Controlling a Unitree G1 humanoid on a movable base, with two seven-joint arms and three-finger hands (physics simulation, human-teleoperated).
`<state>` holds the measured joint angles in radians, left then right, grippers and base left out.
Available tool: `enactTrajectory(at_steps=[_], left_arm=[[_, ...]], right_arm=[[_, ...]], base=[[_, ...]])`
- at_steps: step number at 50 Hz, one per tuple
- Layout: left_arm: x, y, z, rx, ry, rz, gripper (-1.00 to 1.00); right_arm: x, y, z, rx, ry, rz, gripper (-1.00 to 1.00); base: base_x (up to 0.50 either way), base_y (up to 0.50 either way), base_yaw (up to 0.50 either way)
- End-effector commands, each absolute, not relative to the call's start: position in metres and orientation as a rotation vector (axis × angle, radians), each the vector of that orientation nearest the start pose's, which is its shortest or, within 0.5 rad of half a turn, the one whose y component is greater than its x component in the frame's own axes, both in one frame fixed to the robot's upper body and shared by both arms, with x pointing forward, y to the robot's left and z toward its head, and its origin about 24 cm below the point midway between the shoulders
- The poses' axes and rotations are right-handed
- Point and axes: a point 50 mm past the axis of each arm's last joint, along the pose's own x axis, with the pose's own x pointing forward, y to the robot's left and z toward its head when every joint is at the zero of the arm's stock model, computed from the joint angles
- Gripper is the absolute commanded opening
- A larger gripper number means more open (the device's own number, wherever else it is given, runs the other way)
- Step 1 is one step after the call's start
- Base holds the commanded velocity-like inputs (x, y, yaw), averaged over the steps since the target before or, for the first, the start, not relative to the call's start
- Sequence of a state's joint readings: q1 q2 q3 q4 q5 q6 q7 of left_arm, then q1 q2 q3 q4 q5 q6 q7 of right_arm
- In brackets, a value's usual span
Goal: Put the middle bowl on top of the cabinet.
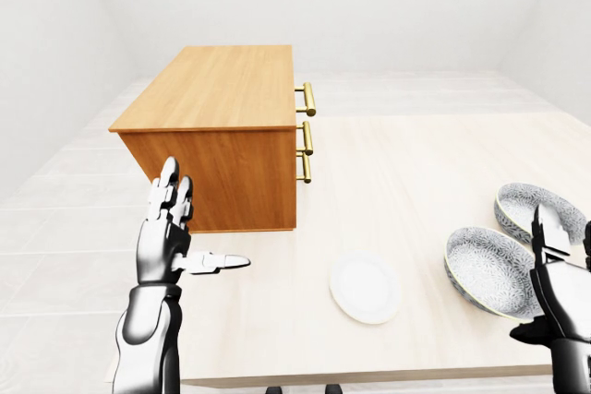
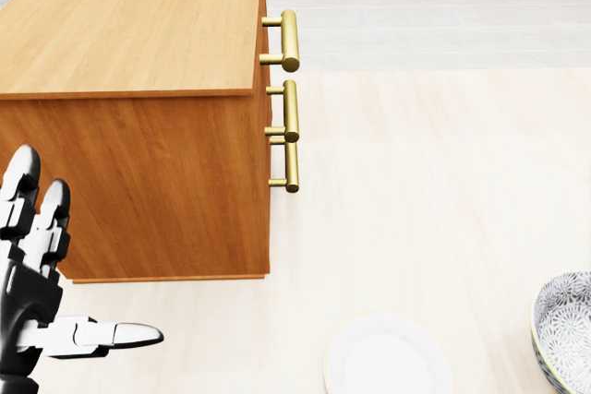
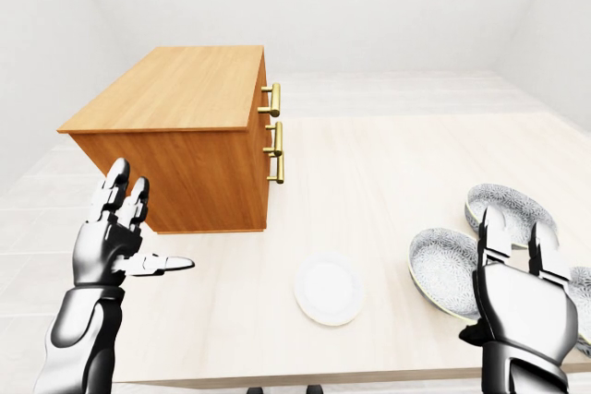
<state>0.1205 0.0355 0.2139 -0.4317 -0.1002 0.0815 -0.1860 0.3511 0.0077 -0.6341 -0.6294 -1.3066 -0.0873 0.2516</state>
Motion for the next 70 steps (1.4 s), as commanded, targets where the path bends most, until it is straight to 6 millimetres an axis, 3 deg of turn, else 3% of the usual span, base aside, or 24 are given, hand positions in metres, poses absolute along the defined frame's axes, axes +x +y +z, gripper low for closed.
enactTrajectory(at_steps=[1,44,70], left_arm=[[0.219,0.200,0.108,0.014,-0.244,0.029,1.00],[0.218,0.202,0.108,0.013,-0.245,0.035,1.00],[0.218,0.200,0.109,0.018,-0.249,0.030,1.00]], right_arm=[[0.133,-0.275,0.114,-1.582,0.350,-0.471,1.00],[0.148,-0.258,0.075,-1.664,0.372,-0.310,1.00],[0.148,-0.262,0.054,-1.679,0.384,-0.252,1.00]], base=[[0.00,0.00,0.00],[0.00,0.00,0.00],[0.00,0.00,0.00]])
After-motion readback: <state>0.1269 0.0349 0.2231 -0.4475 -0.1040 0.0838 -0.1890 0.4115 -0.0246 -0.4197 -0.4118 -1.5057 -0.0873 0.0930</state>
